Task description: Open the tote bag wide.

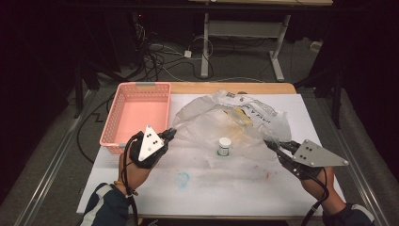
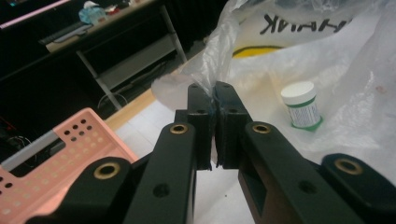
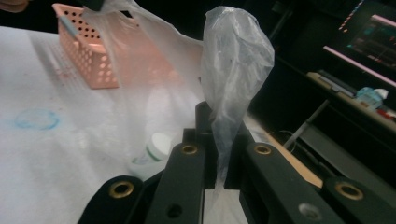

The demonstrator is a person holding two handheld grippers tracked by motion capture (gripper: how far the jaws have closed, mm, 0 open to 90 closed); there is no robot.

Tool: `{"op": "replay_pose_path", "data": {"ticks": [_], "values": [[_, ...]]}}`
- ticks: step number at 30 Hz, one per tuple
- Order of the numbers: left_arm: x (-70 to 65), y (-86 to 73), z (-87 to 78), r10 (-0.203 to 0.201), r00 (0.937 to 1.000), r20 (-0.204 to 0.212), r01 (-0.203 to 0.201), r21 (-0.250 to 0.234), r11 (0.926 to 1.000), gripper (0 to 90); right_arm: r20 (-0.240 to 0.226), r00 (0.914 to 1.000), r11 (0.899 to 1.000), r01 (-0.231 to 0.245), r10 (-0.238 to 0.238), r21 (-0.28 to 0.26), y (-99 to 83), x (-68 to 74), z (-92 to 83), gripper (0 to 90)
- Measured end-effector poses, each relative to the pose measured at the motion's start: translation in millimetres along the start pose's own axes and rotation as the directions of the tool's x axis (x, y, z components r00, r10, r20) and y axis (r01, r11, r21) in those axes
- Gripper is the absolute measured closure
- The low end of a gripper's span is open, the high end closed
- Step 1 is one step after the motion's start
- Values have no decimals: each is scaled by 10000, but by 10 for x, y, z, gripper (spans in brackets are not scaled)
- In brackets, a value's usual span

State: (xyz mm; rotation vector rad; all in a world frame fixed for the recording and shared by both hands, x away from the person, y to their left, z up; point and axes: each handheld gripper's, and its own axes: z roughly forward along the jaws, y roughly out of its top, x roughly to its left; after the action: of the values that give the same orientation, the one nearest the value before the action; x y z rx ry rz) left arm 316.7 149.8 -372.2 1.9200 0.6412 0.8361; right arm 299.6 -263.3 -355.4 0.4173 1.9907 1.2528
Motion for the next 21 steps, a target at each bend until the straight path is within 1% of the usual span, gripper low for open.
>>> {"op": "replay_pose_path", "data": {"ticks": [1, 3, 5, 9, 11, 13, 15, 17, 18, 19, 21], "values": [[7, 14, -14, -17, 10000, -3, 17, -40, 10000, 840, 52, 10000, 10000, 36, -35, -46, 13, -30, -5, 897], [11, 38, -38, -17, 10000, -9, 17, -143, 9999, 840, 131, 9999, 9999, -47, 49, -125, 35, -73, -7, 897], [10, 60, -51, -7, 10000, -15, 7, -221, 9998, 840, 233, 9997, 9998, 33, -29, -191, 55, -115, 6, 897], [9, 109, -54, -43, 10000, 57, 45, -403, 9992, 840, 363, 9993, 9998, -61, 68, -188, 68, -196, 68, 897], [6, 140, -41, 48, 10000, 86, -44, -446, 9990, 839, 478, 9989, 9999, 10, -4, -114, 67, -232, 113, 897], [9, 171, -10, 73, 9999, 100, -67, -509, 9987, 838, 556, 9985, 10000, 10, -6, -72, 61, -281, 159, 897], [22, 202, 24, 117, 9999, 79, -112, -583, 9982, 839, 729, 9973, 10000, -61, 65, -50, 59, -332, 202, 897], [49, 225, 72, 6, 10000, 93, 0, -695, 9976, 838, 789, 9967, 9999, -160, 164, -66, 62, -384, 242, 896], [68, 236, 105, -60, 9998, 213, 74, -648, 9979, 838, 877, 9960, 9999, -156, 161, -67, 65, -405, 263, 897], [80, 247, 138, -82, 9997, 244, 97, -615, 9981, 838, 930, 9955, 9998, -184, 189, -61, 66, -431, 286, 897], [91, 261, 204, -104, 9997, 214, 117, -621, 9980, 838, 969, 9948, 9995, -308, 312, -55, 64, -480, 330, 897]]}}
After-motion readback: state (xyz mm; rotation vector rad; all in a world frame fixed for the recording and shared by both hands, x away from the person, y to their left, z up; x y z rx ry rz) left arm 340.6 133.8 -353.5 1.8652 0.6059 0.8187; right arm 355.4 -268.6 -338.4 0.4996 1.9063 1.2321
